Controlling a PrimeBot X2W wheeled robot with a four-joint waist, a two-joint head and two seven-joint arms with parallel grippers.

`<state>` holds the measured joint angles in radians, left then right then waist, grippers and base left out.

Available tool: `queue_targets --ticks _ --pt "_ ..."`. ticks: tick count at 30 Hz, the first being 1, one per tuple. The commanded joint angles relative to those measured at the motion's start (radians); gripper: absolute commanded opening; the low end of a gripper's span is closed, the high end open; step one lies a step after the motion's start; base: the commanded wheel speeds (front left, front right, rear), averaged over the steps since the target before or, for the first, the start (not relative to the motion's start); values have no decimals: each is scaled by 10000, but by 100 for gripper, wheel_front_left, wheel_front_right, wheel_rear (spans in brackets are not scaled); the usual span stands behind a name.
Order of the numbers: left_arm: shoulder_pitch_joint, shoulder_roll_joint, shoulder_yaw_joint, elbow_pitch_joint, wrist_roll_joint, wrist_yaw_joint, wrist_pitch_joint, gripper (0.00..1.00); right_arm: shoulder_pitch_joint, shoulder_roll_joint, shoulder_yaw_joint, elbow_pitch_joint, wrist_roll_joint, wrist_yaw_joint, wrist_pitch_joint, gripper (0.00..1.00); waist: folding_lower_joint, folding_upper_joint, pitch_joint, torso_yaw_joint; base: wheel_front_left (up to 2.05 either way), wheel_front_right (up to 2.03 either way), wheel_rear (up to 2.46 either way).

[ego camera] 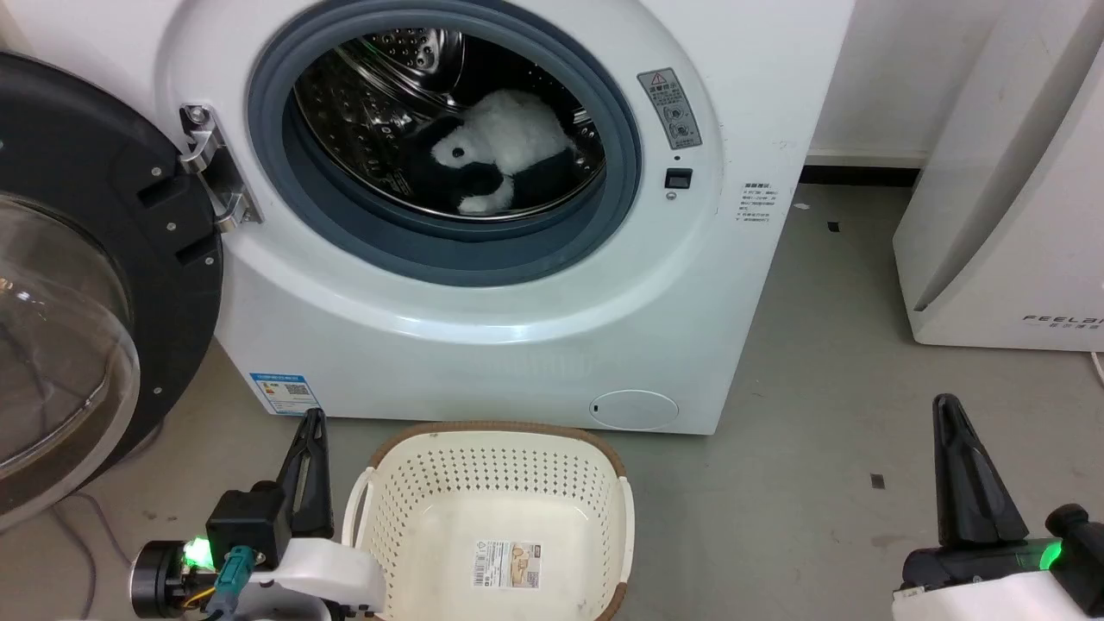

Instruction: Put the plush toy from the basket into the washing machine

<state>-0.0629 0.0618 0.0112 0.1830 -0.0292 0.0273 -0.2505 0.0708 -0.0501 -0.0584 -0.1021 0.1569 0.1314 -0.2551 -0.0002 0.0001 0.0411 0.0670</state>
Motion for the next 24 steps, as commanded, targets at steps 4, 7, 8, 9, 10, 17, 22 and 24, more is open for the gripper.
queue_targets --ticks 4,7,8,9,10,17,22,24 --pt "42 -6 -6 -115 25 -18 118 0 -47 0 30 65 -93 0 153 0 2 -1 -15 -28 0 0 0" --pt "57 -9 -8 -160 32 -25 179 0 -64 0 44 89 -131 -1 215 0 2 -1 -25 -45 0 0 0" --pt "62 -10 -9 -174 34 -27 200 0 -70 0 49 98 -143 -1 235 0 2 -1 -29 -50 0 0 0" --pt "72 -11 -11 -204 39 -31 241 0 -81 0 59 114 -169 -1 276 0 2 -1 -36 -61 0 0 0" --pt "77 -12 -12 -218 41 -34 261 0 -87 0 63 122 -181 -1 297 0 2 -1 -39 -67 0 0 0" --pt "113 -19 -18 -321 57 -49 404 0 -127 0 96 179 -270 -1 440 0 2 -1 -63 -105 0 0 0" --pt "138 -24 -23 -394 68 -60 506 0 -155 0 120 220 -333 -2 543 0 2 -1 -80 -132 0 0 0" --pt "148 -26 -25 -424 73 -64 547 0 -166 0 130 237 -358 -2 584 0 2 -1 -86 -143 0 0 0"
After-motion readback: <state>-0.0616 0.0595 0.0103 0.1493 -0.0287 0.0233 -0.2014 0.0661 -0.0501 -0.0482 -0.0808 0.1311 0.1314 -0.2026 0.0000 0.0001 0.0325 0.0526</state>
